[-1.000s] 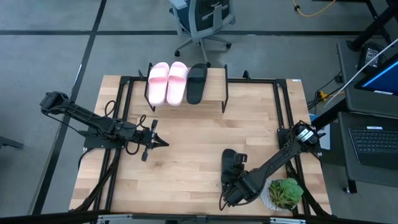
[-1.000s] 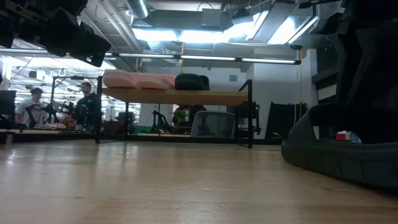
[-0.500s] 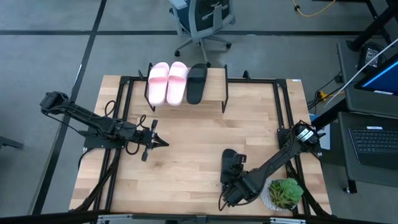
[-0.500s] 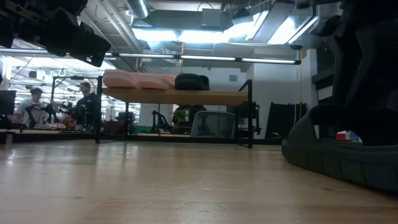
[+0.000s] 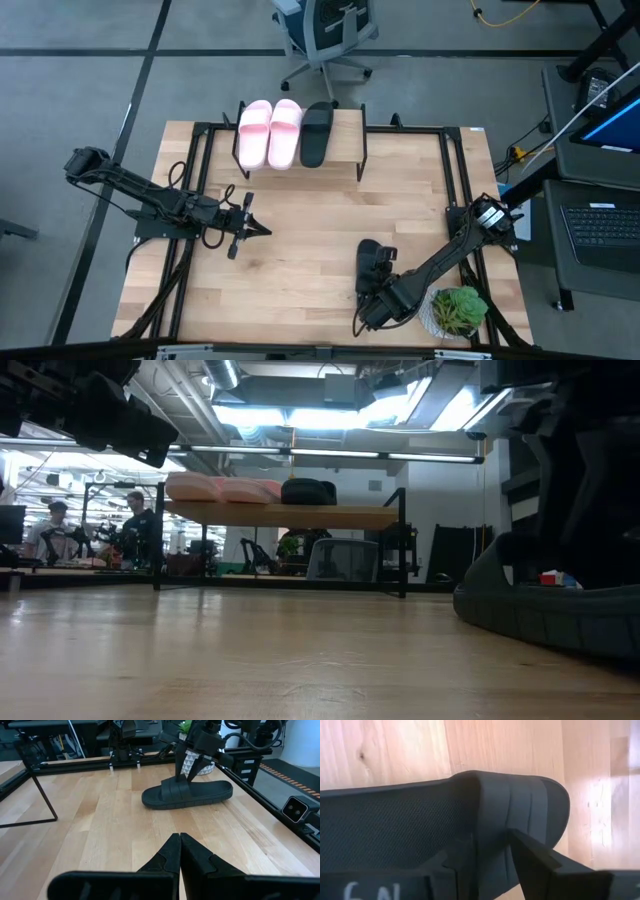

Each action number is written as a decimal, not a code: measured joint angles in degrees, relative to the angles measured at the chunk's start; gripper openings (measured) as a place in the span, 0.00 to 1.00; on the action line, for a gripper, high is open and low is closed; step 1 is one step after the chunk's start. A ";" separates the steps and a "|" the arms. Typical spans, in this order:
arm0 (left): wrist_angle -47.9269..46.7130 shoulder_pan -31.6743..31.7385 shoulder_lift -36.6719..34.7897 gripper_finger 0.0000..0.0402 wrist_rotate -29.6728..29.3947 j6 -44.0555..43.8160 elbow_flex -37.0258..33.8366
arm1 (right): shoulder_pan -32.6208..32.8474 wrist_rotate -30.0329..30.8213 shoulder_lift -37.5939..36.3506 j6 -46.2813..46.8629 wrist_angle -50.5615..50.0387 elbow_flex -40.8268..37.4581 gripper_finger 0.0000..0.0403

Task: Pick and place slides into the shelf
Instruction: Put the black slipper on the shelf

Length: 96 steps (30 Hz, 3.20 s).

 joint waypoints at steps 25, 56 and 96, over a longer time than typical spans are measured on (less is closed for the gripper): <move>0.00 0.00 0.02 0.01 0.00 -0.17 0.00 | 0.02 2.16 0.00 1.24 -2.30 -0.07 0.04; 0.00 0.00 0.01 0.01 0.02 -0.31 0.00 | -0.07 2.91 0.15 -0.09 -9.41 4.95 0.03; -0.02 0.00 0.01 0.01 0.01 -0.37 0.00 | -2.54 16.98 -0.03 -10.81 -27.45 31.20 0.03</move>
